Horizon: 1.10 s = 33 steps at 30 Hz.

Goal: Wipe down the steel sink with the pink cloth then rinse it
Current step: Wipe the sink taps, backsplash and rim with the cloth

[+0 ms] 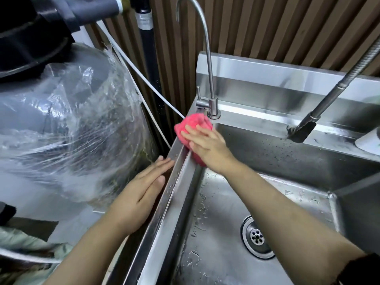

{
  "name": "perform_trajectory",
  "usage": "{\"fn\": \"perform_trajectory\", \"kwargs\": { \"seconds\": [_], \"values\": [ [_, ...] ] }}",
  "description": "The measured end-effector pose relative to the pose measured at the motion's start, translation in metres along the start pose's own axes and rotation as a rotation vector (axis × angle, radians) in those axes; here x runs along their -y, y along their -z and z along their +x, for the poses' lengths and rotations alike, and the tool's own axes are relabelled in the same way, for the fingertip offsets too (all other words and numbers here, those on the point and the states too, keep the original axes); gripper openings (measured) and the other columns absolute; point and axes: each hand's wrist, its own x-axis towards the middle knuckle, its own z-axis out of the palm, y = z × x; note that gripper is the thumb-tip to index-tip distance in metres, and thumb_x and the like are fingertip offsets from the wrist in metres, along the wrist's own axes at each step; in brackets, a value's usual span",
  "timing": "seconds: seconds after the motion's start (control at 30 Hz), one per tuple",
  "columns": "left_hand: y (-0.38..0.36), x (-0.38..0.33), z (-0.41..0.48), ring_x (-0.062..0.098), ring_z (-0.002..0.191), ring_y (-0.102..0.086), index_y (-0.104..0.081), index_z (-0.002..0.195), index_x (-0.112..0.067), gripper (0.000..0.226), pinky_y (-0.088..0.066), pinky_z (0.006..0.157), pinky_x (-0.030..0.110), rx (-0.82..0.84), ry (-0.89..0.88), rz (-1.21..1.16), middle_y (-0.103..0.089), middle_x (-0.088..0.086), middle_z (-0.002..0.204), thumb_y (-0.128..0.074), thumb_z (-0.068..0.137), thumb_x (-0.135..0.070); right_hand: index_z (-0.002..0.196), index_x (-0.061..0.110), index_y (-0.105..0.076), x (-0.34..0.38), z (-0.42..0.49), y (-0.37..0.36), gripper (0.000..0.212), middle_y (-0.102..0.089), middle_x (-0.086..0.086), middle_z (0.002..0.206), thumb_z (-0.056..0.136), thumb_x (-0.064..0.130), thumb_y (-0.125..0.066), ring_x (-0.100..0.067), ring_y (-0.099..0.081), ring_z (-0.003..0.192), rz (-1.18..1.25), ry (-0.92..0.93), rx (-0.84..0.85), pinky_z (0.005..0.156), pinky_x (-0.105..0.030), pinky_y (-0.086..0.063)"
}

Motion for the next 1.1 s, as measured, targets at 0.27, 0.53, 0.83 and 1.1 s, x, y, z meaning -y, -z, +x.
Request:
{"fn": "perform_trajectory", "kwargs": {
  "seconds": [0.27,0.53,0.83,1.1],
  "values": [
    [-0.009,0.002,-0.057,0.004,0.143,-0.019,-0.034,0.143,-0.035,0.049,-0.011,0.115,0.019,0.052,-0.071,0.210,-0.025,-0.022,0.152,-0.025,0.097,-0.051,0.138,0.044,-0.036,-0.021,0.027,0.014,0.043,-0.028,0.019,0.151,0.101,0.022,-0.035,-0.009,-0.014,0.143,-0.090,-0.015,0.005,0.113,-0.030,0.004],
    [-0.016,0.002,-0.061,0.000,0.141,-0.021,-0.033,0.143,-0.035,0.046,-0.010,0.114,0.015,0.053,-0.086,0.278,-0.023,-0.025,0.152,-0.025,0.099,-0.045,0.128,0.033,-0.055,0.000,-0.033,-0.007,0.040,-0.049,0.014,0.139,0.089,0.026,-0.049,-0.019,-0.036,0.135,-0.032,0.292,-0.028,0.110,-0.042,-0.018],
    [-0.020,0.003,-0.064,0.004,0.142,-0.022,-0.039,0.140,-0.023,0.048,-0.011,0.116,0.018,0.044,-0.091,0.289,-0.034,-0.010,0.150,-0.024,0.099,-0.042,0.124,0.047,-0.053,0.013,0.014,0.007,0.039,-0.031,0.018,0.148,0.094,0.023,-0.047,-0.015,-0.017,0.138,-0.185,0.004,-0.025,0.111,-0.033,-0.004],
    [-0.020,0.005,-0.062,0.004,0.141,-0.022,-0.041,0.140,-0.018,0.052,-0.012,0.116,0.021,0.045,-0.087,0.282,-0.036,-0.005,0.149,-0.023,0.099,-0.044,0.137,0.058,-0.016,0.003,0.010,0.018,0.057,-0.028,0.008,0.151,0.096,0.030,-0.045,-0.021,-0.021,0.137,-0.087,0.010,0.111,0.111,-0.043,-0.018]
  ]
}}
